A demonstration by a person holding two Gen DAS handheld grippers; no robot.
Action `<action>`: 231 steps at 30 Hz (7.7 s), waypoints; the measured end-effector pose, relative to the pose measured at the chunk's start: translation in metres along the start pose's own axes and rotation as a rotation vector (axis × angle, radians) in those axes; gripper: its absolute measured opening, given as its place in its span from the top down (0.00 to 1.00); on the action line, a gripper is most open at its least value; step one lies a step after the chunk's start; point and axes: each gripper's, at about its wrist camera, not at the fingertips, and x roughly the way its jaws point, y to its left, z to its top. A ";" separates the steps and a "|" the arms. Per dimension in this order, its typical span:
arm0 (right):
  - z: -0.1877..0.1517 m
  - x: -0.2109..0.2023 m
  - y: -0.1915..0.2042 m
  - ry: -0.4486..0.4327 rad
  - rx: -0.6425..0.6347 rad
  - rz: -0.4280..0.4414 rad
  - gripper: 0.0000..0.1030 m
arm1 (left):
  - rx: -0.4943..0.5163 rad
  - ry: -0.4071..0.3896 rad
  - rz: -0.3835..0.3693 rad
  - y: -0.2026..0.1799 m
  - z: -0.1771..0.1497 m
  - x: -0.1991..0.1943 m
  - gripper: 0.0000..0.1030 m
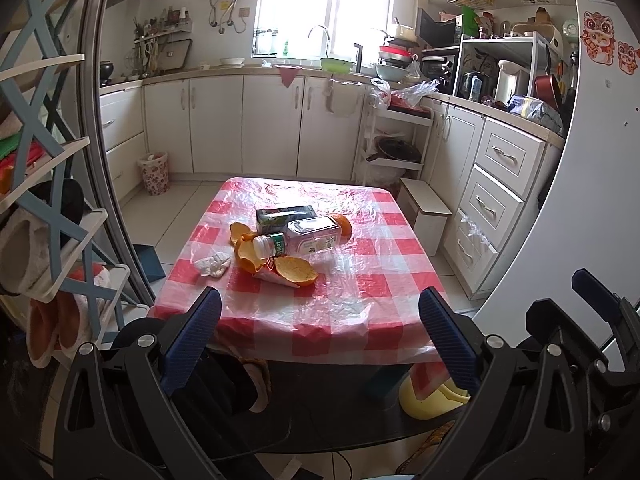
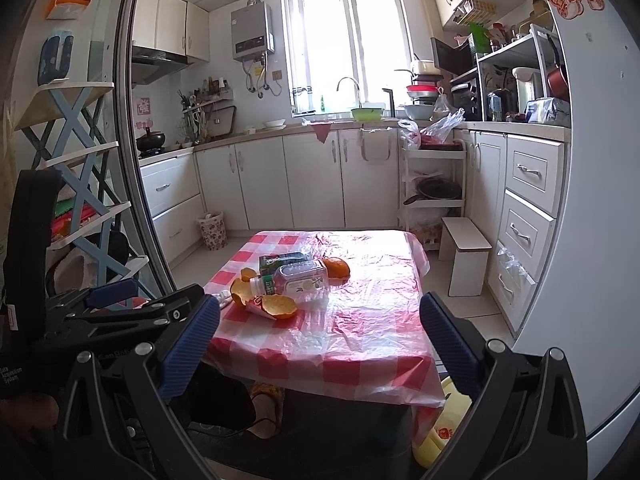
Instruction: Collect trash
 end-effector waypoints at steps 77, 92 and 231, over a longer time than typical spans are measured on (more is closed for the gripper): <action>-0.049 0.335 0.015 0.511 -0.077 0.334 0.28 | -0.374 0.299 0.273 0.159 0.013 0.287 0.09; -0.042 0.335 -0.013 0.533 -0.044 0.318 0.90 | -0.483 0.392 0.156 0.160 -0.011 0.285 0.09; -0.068 0.177 -0.244 0.462 0.156 -0.319 0.93 | 0.104 0.193 -0.533 -0.138 -0.012 0.189 1.00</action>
